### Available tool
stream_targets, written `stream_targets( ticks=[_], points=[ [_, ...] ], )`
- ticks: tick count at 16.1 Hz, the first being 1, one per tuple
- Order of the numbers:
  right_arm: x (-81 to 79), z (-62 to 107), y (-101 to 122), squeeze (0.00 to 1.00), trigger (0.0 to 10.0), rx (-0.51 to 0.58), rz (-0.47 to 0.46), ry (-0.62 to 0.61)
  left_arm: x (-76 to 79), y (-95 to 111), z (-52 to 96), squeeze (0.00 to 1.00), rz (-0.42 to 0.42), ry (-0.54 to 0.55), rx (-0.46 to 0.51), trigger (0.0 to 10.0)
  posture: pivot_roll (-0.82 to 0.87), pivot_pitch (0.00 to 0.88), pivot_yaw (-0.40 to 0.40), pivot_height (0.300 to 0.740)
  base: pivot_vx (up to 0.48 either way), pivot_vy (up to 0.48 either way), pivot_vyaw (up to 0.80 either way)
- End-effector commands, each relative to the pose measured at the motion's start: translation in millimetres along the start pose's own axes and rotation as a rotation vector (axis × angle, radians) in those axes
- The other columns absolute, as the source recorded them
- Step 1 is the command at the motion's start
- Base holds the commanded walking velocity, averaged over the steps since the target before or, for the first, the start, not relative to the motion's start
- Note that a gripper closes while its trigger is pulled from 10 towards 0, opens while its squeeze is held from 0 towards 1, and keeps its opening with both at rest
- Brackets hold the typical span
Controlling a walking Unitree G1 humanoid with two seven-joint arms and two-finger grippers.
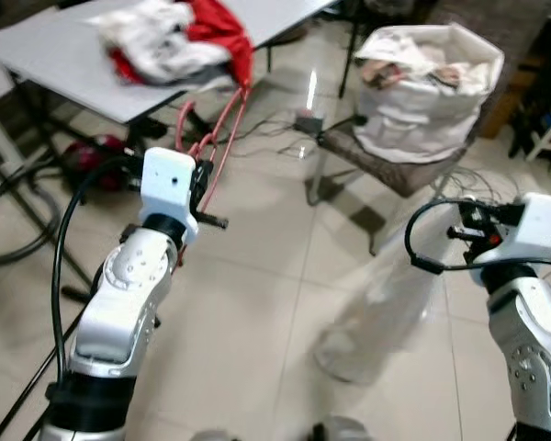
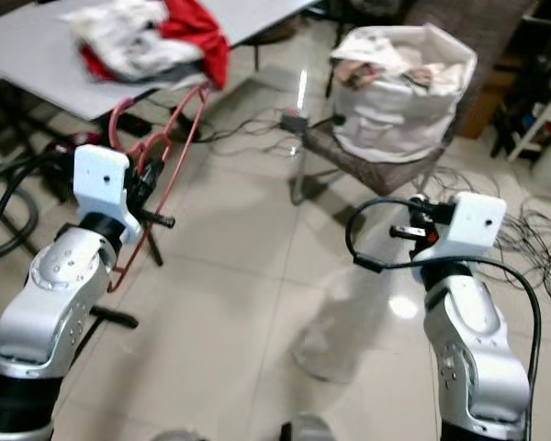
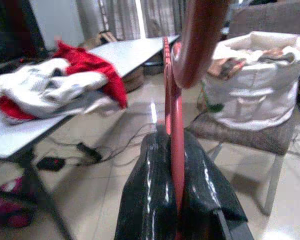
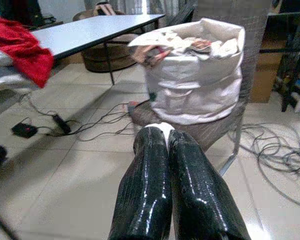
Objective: Hang hanger
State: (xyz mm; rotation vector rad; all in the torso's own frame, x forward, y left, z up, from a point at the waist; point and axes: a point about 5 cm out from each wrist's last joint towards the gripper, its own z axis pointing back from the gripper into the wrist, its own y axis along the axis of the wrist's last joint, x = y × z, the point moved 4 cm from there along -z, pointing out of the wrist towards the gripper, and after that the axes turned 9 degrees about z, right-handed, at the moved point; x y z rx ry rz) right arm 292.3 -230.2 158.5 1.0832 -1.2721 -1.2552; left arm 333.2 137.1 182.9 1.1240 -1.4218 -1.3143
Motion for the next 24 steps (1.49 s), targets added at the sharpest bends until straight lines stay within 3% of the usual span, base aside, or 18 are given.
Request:
stream_targets(
  ticks=[1, 2, 3, 6, 12, 24],
  points=[
    [0.6, 2.7, 12, 0.0, 10.0, 0.04, 0.063, 0.007, 4.3, 5, -1.9, 0.0, 0.011, -0.007, 0.016, 10.0, -0.06, 0.07, -0.018, 0.74, 0.48, 0.0, 0.0],
    [-5.8, 2.7, 11, 0.0, 10.0, 0.037, 0.19, 0.04, 2.6, 2, -0.3, 0.0, 0.044, 0.015, 0.011, 10.0, -0.06, 0.078, -0.02, 0.74, 0.48, 0.0, 0.0],
    [-8.1, 4.3, 8, 0.0, 10.0, 0.034, 0.204, 0.046, 2.0, -2, 3.1, 0.0, 0.042, 0.03, 0.003, 10.0, -0.06, 0.076, -0.029, 0.74, 0.48, 0.0, 0.0],
    [-0.4, 4.3, 2, 0.0, 10.0, 0.013, 0.093, -0.01, 4.0, -10, 13.0, 0.0, 0.063, 0.049, -0.015, 10.0, -0.05, 0.082, -0.055, 0.74, 0.48, 0.0, 0.0],
    [-11.2, -0.3, -1, 0.0, 10.0, 0.014, 0.056, 0.023, -4.1, -5, 14.9, 0.0, 0.054, 0.083, 0.001, 10.0, -0.03, 0.059, -0.06, 0.74, 0.48, 0.0, 0.0],
    [-3.3, 2.8, -4, 0.0, 10.0, -0.001, 0.012, -0.056, -4.9, 15, -4.7, 0.0, 0.02, 0.035, 0.042, 10.0, -0.04, 0.034, 0.005, 0.74, 0.48, 0.0, 0.1]
  ],
)
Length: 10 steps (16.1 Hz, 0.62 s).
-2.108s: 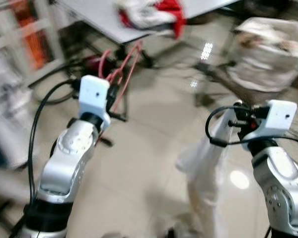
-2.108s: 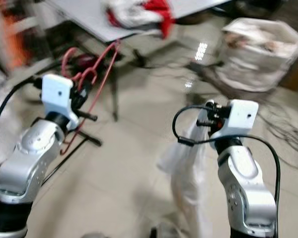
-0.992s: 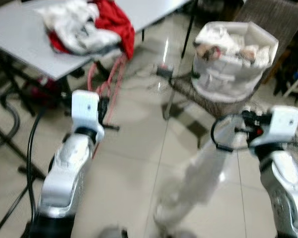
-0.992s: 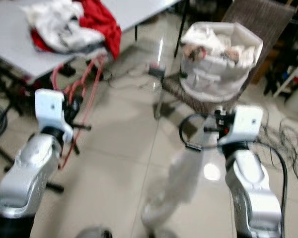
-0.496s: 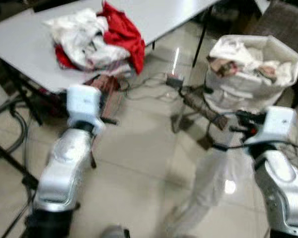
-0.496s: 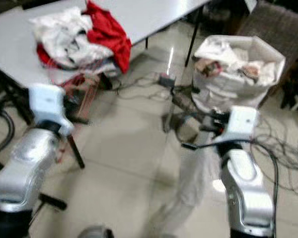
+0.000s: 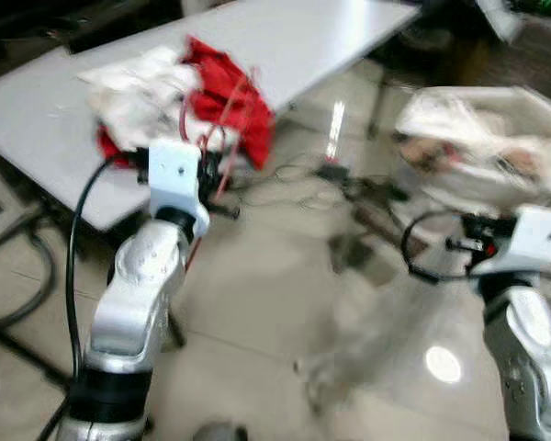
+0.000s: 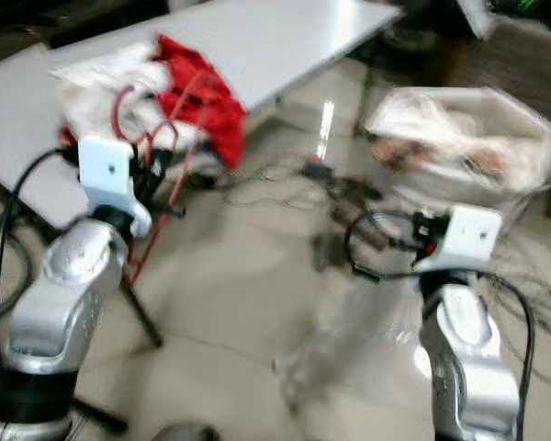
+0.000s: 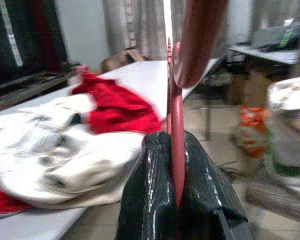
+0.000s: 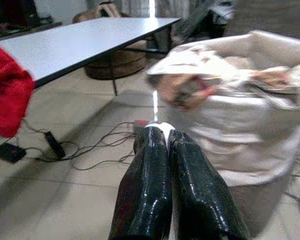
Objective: Hang hanger
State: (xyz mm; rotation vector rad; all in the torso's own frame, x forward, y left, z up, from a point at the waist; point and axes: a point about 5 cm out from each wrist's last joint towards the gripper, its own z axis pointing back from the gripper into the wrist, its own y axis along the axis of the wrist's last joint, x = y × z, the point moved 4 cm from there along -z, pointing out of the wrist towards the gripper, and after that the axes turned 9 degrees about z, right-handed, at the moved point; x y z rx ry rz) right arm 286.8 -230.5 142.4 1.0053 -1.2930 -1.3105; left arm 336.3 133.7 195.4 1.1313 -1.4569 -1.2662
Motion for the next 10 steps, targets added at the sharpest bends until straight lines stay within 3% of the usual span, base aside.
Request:
stream_targets(
  ticks=[1, 2, 3, 4, 6, 7, 8, 9, 10],
  points=[
    [-0.5, -4.2, 22, 0.0, 10.0, 0.073, 0.004, 0.005, -8.4, 8, -2.5, 0.0, -0.014, 0.024, 0.016, 10.0, -0.03, 0.031, 0.01, 0.74, 0.48, 0.0, 0.8],
    [4.5, -16.8, 57, 0.0, 10.0, 0.178, -0.024, -0.001, -8.5, 24, -7.3, 0.0, -0.036, 0.014, 0.058, 10.0, -0.03, 0.021, 0.009, 0.74, 0.48, 0.0, 0.8],
    [6.9, -23.6, 78, 0.0, 10.0, 0.235, -0.041, -0.005, -8.6, 32, -9.7, 0.0, -0.041, 0.012, 0.077, 10.0, -0.03, 0.021, 0.009, 0.74, 0.48, 0.0, 0.8],
    [6.4, -42.5, 115, 0.0, 10.0, 0.324, -0.075, 0.01, -9.2, 46, -13.5, 0.0, -0.067, 0.003, 0.113, 10.0, -0.03, 0.018, -0.001, 0.74, 0.48, 0.0, 0.8],
    [-11.7, -76.1, 189, 0.0, 10.0, 0.49, -0.136, 0.096, -19.2, 64, -17.9, 0.0, -0.091, 0.036, 0.151, 10.0, -0.03, 0.014, -0.006, 0.74, 0.48, 0.0, 0.8],
    [-15.7, -80.2, 197, 0.0, 10.0, 0.503, -0.14, 0.113, -21.2, 65, -18.4, 0.0, -0.095, 0.043, 0.153, 10.0, -0.03, 0.011, -0.005, 0.74, 0.48, 0.0, 0.8],
    [-51.2, -99.8, 246, 0.0, 10.0, 0.558, -0.181, 0.247, -34.4, 79, -18.9, 0.0, -0.127, 0.078, 0.192, 10.0, -0.03, 0.003, -0.012, 0.74, 0.48, 0.0, 0.78],
    [-80.0, -97.9, 282, 0.0, 10.0, 0.613, -0.181, 0.342, -42.8, 85, -19.0, 0.0, -0.16, 0.101, 0.204, 10.0, -0.02, 0.004, -0.019, 0.74, 0.48, 0.0, 0.78],
    [-109.3, -83.2, 321, 0.0, 10.0, 0.697, -0.174, 0.445, -53.2, 89, -18.3, 0.0, -0.188, 0.132, 0.203, 10.0, -0.01, 0.0, -0.019, 0.74, 0.48, 0.0, 0.78]
  ],
)
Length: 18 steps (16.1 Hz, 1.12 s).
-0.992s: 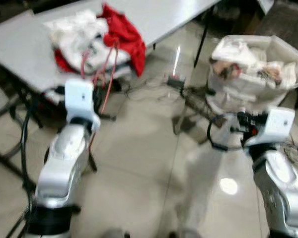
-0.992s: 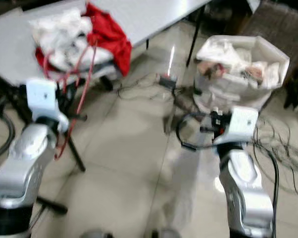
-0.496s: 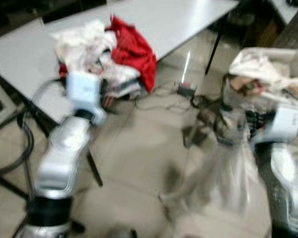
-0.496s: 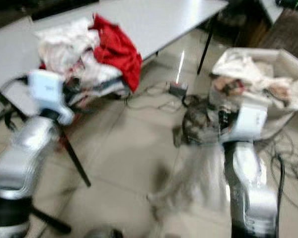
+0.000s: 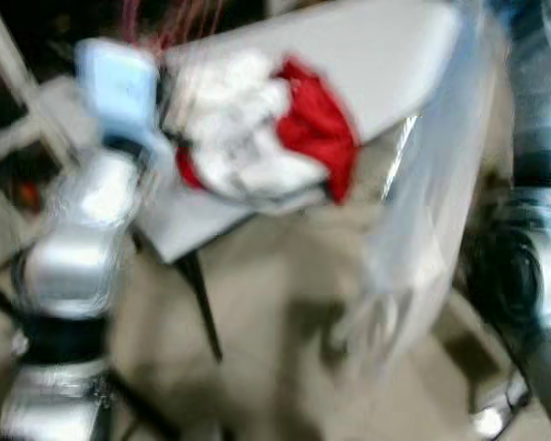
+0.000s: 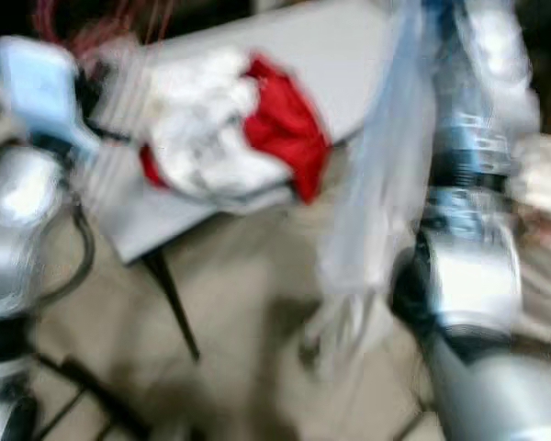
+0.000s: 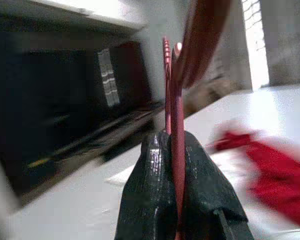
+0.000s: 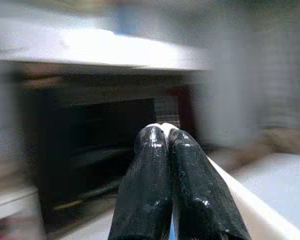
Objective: Hang hanger
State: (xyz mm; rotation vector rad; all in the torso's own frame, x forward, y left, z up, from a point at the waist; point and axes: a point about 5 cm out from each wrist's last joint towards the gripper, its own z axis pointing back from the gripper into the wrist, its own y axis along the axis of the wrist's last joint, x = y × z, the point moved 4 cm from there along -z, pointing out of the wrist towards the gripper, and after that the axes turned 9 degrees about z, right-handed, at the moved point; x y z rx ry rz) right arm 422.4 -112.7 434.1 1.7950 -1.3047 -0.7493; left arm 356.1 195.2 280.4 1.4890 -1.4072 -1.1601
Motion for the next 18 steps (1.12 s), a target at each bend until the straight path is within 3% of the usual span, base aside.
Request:
stream_targets(
  ticks=[1, 3, 4, 6, 7, 8, 9, 11, 12, 13, 14, 15, 16, 18],
  points=[
    [-16.6, -10.0, 30, 0.0, 10.0, 0.096, 0.044, 0.078, 1.5, 3, -2.9, 0.0, -0.006, -0.002, 0.006, 10.0, 0.0, 0.0, -0.022, 0.74, 0.48, 0.0, 0.78],
    [-53.9, -23.5, 136, 0.0, 10.0, 0.41, -0.022, 0.206, -15.4, 11, -1.4, 0.0, -0.034, 0.039, 0.02, 10.0, 0.02, 0.007, -0.053, 0.74, 0.48, 0.0, 0.78],
    [-59.0, -22.3, 158, 0.0, 10.0, 0.482, -0.042, 0.252, -19.1, 12, 0.8, 0.0, -0.04, 0.051, 0.017, 10.0, 0.03, 0.002, -0.059, 0.74, 0.48, 0.0, 0.78],
    [-46.5, -22.9, 151, 0.0, 10.0, 0.497, 0.071, 0.195, -23.7, 6, 8.5, 0.0, -0.04, 0.067, -0.004, 10.0, 0.04, 0.006, -0.069, 0.74, 0.48, 0.0, 0.78],
    [-44.3, -23.1, 149, 0.0, 10.0, 0.492, 0.076, 0.185, -23.7, 5, 9.4, 0.0, -0.041, 0.066, -0.007, 10.0, 0.04, 0.008, -0.069, 0.74, 0.48, 0.0, 0.78],
    [-30.8, -26.3, 110, 0.0, 10.0, 0.391, 0.178, 0.11, -22.0, -2, 10.2, 0.0, -0.034, 0.057, -0.037, 10.0, 0.05, 0.01, -0.063, 0.74, 0.48, 0.0, 0.0],
    [-28.0, -26.6, 98, 0.0, 10.0, 0.358, 0.236, 0.093, -21.1, -4, 10.2, 0.0, -0.033, 0.053, -0.044, 10.0, 0.05, 0.011, -0.063, 0.74, 0.45, 0.0, 0.0],
    [1.7, -17.7, 7, 0.0, 10.0, 0.07, 0.294, 0.027, -10.2, -15, 10.6, 0.0, -0.005, 0.008, -0.12, 10.0, 0.05, 0.018, -0.063, 0.74, 0.15, 0.0, 0.0],
    [15.7, -4.3, -38, 0.0, 10.0, -0.079, 0.338, 0.023, -2.7, -17, 12.7, 0.0, -0.004, -0.037, -0.136, 10.0, 0.06, 0.022, -0.066, 0.74, 0.0, 0.0, 0.0],
    [27.3, 9.0, -70, 0.0, 10.0, -0.186, 0.362, 0.013, 4.1, -18, 15.3, 0.0, 0.001, -0.081, -0.145, 10.0, 0.06, 0.029, -0.067, 0.74, 0.0, 0.0, 0.0],
    [46.8, 33.0, -110, 0.0, 10.0, -0.329, 0.352, -0.021, 14.3, -18, 20.4, 0.0, 0.003, -0.149, -0.151, 10.0, 0.06, 0.031, -0.067, 0.74, 0.0, 0.0, 0.0],
    [54.0, 41.7, -122, 0.0, 10.0, -0.371, 0.333, -0.04, 17.8, -18, 22.3, 0.0, 0.002, -0.172, -0.152, 10.0, 0.06, 0.031, -0.067, 0.74, 0.0, 0.0, 0.0],
    [70.9, 62.9, -146, 0.0, 10.0, -0.461, 0.314, -0.091, 29.1, -15, 27.4, 0.0, 0.033, -0.241, -0.137, 10.0, 0.06, 0.037, -0.069, 0.74, 0.0, 0.0, 0.0],
    [88.2, 88.9, -168, 0.0, 10.0, -0.532, 0.287, -0.123, 40.1, -15, 31.7, 0.0, 0.056, -0.289, -0.143, 10.0, 0.06, 0.041, -0.075, 0.74, 0.0, 0.0, 0.0]
  ],
)
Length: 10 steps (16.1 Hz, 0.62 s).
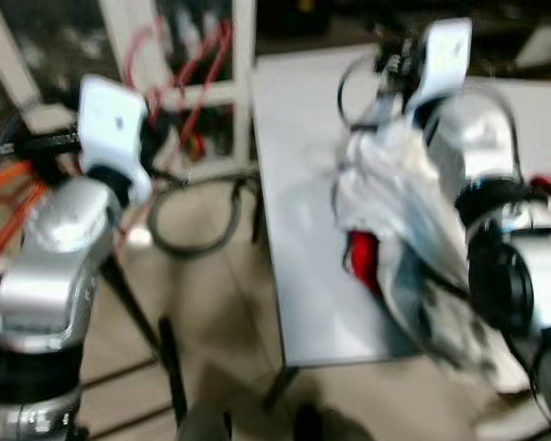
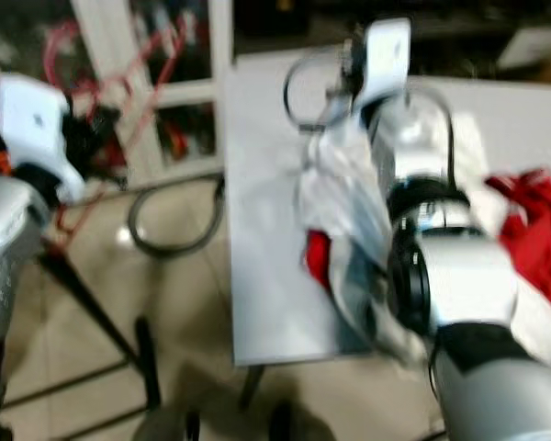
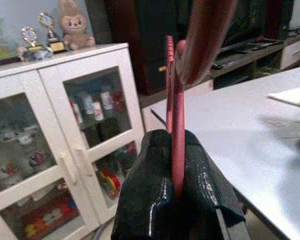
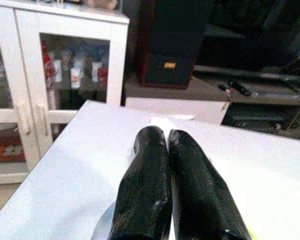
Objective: Hang hanger
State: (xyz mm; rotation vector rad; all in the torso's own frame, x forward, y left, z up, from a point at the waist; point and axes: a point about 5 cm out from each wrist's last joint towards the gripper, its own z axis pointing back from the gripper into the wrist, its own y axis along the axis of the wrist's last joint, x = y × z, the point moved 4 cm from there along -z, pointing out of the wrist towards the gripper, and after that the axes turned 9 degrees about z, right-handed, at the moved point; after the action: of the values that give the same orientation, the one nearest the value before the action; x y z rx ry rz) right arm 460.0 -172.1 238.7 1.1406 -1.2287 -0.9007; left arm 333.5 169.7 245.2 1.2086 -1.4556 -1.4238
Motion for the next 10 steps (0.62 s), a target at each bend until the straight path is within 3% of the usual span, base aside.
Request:
stream_targets(
  ticks=[1, 2, 3, 5, 7, 8, 9, 10],
  points=[
    [23.2, 9.1, -12, 0.0, 10.0, -0.025, -0.011, -0.035, 15.3, 8, 0.1, 0.0, 0.016, -0.064, 0.023, 10.0, 0.06, 0.046, -0.075, 0.74, 0.0, 0.0, 0.0],
    [30.3, 14.1, -15, 0.64, 10.0, -0.012, -0.02, -0.021, 19.0, 7, 1.0, 0.0, 0.005, -0.082, 0.012, 10.0, 0.06, 0.048, -0.073, 0.74, 0.0, 0.0, 0.0],
    [36.1, 18.2, -15, 1.0, 10.0, -0.001, -0.038, 0.0, 22.8, 5, 2.7, 0.0, 0.004, -0.106, -0.002, 10.0, 0.06, 0.046, -0.071, 0.74, 0.0, 0.0, 0.0],
    [51.9, 28.3, -11, 1.0, 10.0, 0.001, -0.056, 0.026, 31.0, 2, 4.5, 0.0, 0.007, -0.159, -0.022, 10.0, 0.06, 0.045, -0.067, 0.74, 0.0, 0.0, 0.0],
    [74.9, 50.8, -9, 1.0, 10.0, -0.047, -0.059, 0.058, 39.9, -2, 4.6, 0.0, 0.044, -0.207, -0.043, 10.0, 0.05, 0.036, -0.057, 0.74, 0.0, 0.0, 0.0],
    [78.4, 62.6, -7, 1.0, 10.0, -0.063, -0.095, 0.11, 42.9, -5, 3.5, 0.0, 0.048, -0.219, -0.063, 10.0, 0.04, 0.031, -0.053, 0.74, 0.0, 0.0, 0.0],
    [73.5, 81.1, 0, 1.0, 10.0, -0.062, -0.206, 0.245, 45.1, -10, 1.7, 0.0, 0.039, -0.223, -0.083, 10.0, 0.04, 0.025, -0.05, 0.74, 0.0, 0.0, 0.0],
    [66.0, 99.7, 4, 1.0, 10.0, -0.073, -0.253, 0.371, 44.6, -13, -0.1, 0.0, 0.045, -0.205, -0.086, 10.0, 0.03, 0.023, -0.049, 0.74, 0.0, 0.0, 0.0]
  ],
)
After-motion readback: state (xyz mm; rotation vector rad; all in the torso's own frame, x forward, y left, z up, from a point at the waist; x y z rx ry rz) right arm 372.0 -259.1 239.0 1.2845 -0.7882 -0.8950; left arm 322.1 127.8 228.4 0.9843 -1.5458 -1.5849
